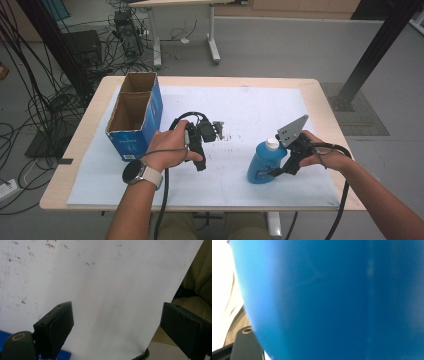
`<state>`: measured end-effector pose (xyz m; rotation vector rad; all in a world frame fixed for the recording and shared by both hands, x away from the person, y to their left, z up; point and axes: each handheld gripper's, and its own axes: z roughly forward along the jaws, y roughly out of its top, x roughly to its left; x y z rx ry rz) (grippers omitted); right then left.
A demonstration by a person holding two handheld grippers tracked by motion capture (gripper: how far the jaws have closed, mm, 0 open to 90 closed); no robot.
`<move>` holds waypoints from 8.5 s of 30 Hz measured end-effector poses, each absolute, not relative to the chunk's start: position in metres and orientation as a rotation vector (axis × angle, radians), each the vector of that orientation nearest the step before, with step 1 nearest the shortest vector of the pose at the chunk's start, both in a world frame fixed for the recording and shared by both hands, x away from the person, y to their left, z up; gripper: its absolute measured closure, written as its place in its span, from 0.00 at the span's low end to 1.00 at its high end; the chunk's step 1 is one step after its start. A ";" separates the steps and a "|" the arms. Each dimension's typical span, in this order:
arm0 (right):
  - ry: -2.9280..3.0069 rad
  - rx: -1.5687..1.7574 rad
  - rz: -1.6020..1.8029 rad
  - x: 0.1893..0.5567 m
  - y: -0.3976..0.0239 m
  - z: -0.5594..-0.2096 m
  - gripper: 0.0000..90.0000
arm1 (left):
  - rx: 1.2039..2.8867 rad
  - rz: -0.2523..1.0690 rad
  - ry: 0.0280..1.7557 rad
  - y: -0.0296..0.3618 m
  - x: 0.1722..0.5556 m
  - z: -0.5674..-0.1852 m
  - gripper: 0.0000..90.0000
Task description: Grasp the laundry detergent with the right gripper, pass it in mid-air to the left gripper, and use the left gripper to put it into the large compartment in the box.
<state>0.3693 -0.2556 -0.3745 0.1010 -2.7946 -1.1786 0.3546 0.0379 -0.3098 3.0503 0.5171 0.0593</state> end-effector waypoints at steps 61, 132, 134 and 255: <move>-2.734 0.069 -1.305 0.370 -0.256 -0.387 0.34 | 3.046 0.052 0.522 0.038 0.355 -0.312 0.13; -2.690 0.120 -1.377 0.369 -0.255 -0.393 0.46 | 3.045 0.048 0.521 0.038 0.356 -0.313 0.14; -2.689 0.121 -1.375 0.369 -0.255 -0.393 0.46 | 3.045 0.049 0.521 0.038 0.356 -0.313 0.14; -2.696 0.128 -1.364 0.370 -0.254 -0.392 0.47 | 3.043 0.075 0.531 0.044 0.356 -0.305 0.13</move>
